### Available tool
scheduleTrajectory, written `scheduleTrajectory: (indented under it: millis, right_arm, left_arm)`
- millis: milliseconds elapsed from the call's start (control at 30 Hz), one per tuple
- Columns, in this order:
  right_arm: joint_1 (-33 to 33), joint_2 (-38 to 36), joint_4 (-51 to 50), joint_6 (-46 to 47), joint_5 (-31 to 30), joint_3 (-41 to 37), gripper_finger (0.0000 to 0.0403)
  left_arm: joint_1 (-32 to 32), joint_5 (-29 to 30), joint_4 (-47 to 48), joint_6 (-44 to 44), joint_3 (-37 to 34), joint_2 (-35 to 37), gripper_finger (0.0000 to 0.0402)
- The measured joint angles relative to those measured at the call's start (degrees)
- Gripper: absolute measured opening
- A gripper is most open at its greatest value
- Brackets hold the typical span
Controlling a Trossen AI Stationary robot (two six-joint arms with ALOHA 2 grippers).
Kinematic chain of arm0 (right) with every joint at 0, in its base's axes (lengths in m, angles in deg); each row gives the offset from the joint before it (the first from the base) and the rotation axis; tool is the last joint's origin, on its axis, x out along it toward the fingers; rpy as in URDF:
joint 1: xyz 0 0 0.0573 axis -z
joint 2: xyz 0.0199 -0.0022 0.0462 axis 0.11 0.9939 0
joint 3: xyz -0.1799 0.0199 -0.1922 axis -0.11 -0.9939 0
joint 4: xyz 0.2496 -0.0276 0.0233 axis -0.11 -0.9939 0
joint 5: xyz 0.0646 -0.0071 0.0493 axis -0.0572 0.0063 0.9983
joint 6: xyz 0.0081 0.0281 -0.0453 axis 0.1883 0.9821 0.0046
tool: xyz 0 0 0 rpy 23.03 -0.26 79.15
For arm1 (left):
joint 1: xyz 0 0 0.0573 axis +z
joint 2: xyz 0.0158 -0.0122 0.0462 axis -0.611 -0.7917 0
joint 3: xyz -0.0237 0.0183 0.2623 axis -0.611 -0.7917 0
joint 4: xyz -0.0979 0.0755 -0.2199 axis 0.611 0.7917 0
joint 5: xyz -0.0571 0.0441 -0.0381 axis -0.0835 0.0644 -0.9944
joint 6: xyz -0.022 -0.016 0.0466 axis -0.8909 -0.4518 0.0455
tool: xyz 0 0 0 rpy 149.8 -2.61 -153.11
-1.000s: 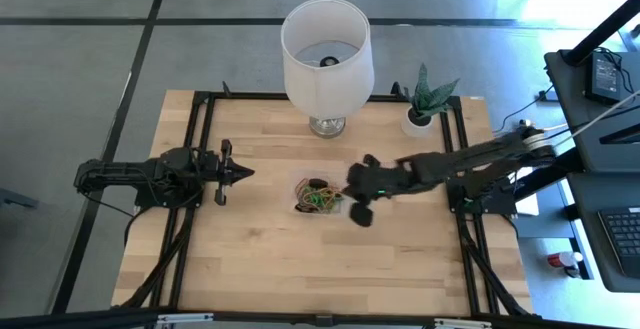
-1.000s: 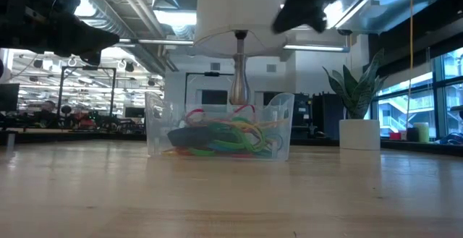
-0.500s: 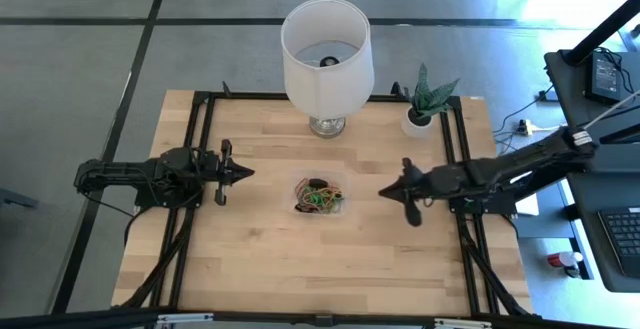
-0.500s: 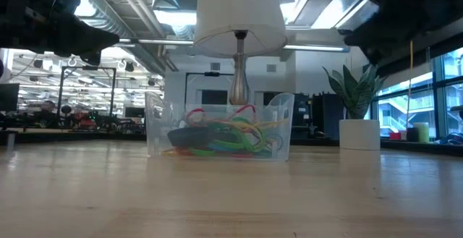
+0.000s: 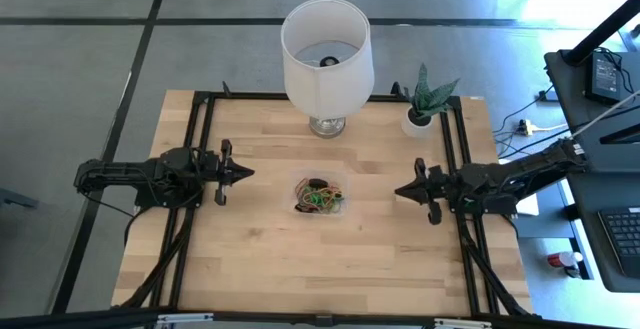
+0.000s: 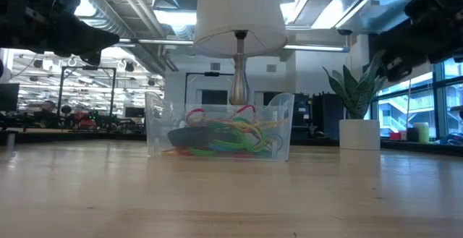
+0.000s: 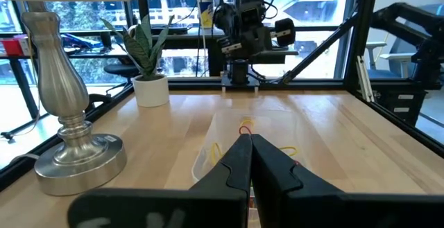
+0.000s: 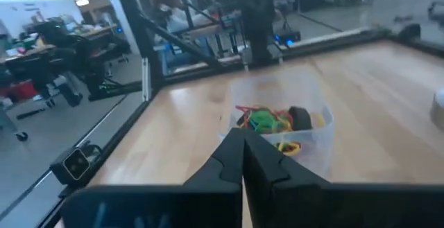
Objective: Pick and place rubber bands into bin
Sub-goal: Return to Home Position
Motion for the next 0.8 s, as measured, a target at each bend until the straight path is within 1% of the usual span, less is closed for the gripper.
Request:
scheduleTrajectory:
  millis: [133, 333, 533, 667, 800]
  right_arm:
    - [0.04, -4.17, -2.55, -5.21, 0.62, 0.00, 0.0002]
    - [1.06, -7.61, -2.86, -12.54, 0.70, 0.00, 0.0002]
    - [4.65, -11.11, -7.75, -12.88, 0.83, 0.00, 0.0002]
    - [6.05, -15.02, -9.04, -13.07, 2.62, 0.00, 0.0001]
    - [6.65, -19.41, -14.11, -12.98, 3.20, 0.02, 0.0001]
  left_arm:
    - [0.01, 0.00, 0.00, 0.00, 0.00, 0.00, 0.0004]
    - [0.00, 0.00, 0.00, 0.00, 0.00, 0.00, 0.0004]
    - [0.00, 0.00, 0.00, 0.00, 0.00, 0.00, 0.0004]
    - [0.02, 0.00, 0.00, 0.00, 0.00, 0.00, 0.0004]
    - [0.00, 0.00, 0.00, 0.00, 0.00, 0.00, 0.0004]
